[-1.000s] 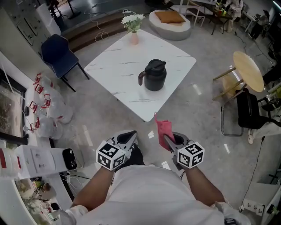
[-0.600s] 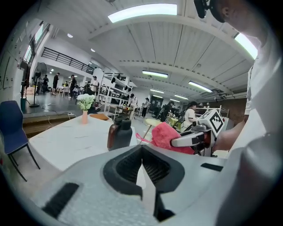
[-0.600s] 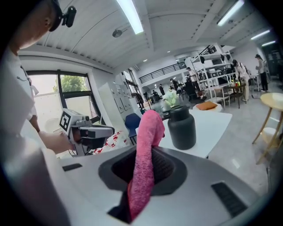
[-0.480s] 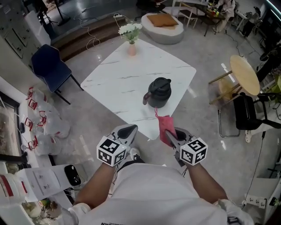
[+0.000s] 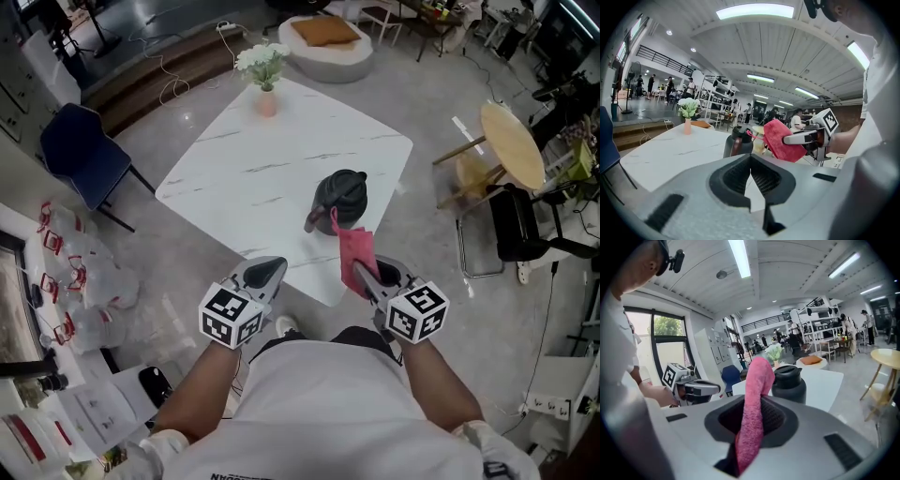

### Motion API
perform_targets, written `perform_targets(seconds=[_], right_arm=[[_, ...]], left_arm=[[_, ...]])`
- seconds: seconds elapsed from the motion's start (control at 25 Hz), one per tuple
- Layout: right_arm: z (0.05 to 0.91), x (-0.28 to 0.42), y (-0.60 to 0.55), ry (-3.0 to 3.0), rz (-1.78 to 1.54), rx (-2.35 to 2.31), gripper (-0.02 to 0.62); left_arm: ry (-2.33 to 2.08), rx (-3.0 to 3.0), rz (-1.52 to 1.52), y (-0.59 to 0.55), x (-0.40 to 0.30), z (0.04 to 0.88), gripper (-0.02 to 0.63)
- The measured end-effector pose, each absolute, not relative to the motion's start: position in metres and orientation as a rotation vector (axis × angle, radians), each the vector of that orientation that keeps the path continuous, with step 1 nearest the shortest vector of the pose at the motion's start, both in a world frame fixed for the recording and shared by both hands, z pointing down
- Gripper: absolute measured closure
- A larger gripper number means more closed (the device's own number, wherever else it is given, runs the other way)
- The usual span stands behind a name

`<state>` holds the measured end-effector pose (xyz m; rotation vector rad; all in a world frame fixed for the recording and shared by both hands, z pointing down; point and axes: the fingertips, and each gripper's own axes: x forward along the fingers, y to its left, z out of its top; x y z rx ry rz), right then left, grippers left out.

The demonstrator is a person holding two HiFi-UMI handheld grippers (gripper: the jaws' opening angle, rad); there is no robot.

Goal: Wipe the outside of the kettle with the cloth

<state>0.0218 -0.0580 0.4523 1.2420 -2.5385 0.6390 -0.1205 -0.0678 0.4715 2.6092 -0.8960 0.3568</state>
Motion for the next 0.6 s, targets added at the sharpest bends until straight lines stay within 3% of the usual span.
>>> perform_targets(seconds=[0.6], right_arm=[[0.42, 0.027, -0.107, -2.593, 0.46, 1.117, 0.529]], left_arm=[[-0.942, 2.649, 0.429, -0.097, -0.103, 0.464, 0.607]])
